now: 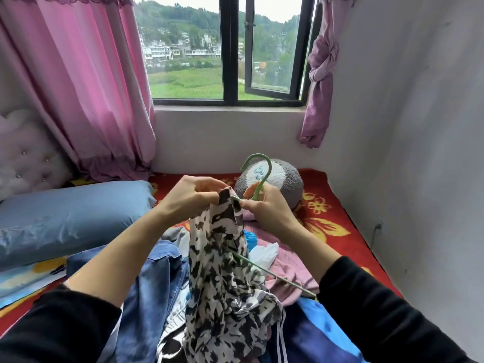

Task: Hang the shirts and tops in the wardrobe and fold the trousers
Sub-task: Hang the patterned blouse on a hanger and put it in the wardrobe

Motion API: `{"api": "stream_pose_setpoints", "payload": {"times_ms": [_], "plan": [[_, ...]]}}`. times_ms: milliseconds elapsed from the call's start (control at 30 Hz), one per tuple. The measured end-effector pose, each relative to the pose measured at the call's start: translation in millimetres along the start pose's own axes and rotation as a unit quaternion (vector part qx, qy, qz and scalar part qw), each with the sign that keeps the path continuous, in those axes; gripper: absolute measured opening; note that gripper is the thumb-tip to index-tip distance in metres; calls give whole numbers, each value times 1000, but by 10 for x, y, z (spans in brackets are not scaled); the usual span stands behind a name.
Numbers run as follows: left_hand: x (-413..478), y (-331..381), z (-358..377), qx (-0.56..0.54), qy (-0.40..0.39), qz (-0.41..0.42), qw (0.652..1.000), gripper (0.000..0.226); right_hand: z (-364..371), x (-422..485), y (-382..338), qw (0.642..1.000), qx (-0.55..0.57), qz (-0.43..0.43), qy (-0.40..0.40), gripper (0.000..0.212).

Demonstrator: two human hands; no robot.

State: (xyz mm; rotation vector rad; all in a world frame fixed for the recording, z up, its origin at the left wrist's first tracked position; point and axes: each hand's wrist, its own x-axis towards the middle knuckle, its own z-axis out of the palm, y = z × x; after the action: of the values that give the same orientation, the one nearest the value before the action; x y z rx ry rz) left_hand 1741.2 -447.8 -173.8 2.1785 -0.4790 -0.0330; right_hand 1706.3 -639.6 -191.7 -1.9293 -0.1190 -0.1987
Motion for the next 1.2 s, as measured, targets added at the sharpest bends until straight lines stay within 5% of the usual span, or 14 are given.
{"api": "stream_pose_setpoints", "payload": {"times_ms": [133, 267, 367, 500, 600, 667, 767, 833, 933, 1000, 1033, 1100, 1200], "plan": [[-16, -62, 83, 130, 4, 38, 991, 20, 70, -59, 6, 992, 107, 8, -60, 18], [-82, -27, 139, 106, 21, 48, 993, 24, -3, -21, 201, 921, 330, 116, -169, 31], [-130, 14, 131, 79, 16, 72, 994, 24, -42, 67, 512, 962, 99, 139, -212, 30], [-132, 113, 171, 59, -10, 114, 992, 18, 219, -32, 699, 927, -63, 88, -359, 32], [-155, 113, 140, 42, -13, 124, 991, 22, 335, -51, 800, 944, -81, 70, -313, 26], [-186, 49, 78, 32, 4, 105, 994, 26, 244, -43, 856, 955, 9, 135, -263, 20], [-217, -144, -29, -9, 30, 41, 999, 38, 26, -67, 802, 919, 235, 205, -242, 21], [-235, -250, -63, -40, 37, 4, 999, 48, -89, -63, 770, 907, 271, 195, -258, 24], [-255, -317, -74, -64, 39, -19, 997, 48, -223, -46, 731, 954, 58, 137, -260, 46], [-263, -306, -79, -60, 45, -16, 997, 41, -314, -40, 728, 968, -109, 79, -212, 23], [-274, -285, -80, -54, 49, -8, 997, 38, -373, -28, 756, 966, -184, 57, -171, 8], [-295, -252, -82, -44, 64, 1, 997, 32, -496, -6, 866, 948, -307, 40, -71, 22], [-316, -276, -90, -77, 100, -2, 992, 32, -650, -17, 1103, 921, -382, 71, -23, 24]]}}
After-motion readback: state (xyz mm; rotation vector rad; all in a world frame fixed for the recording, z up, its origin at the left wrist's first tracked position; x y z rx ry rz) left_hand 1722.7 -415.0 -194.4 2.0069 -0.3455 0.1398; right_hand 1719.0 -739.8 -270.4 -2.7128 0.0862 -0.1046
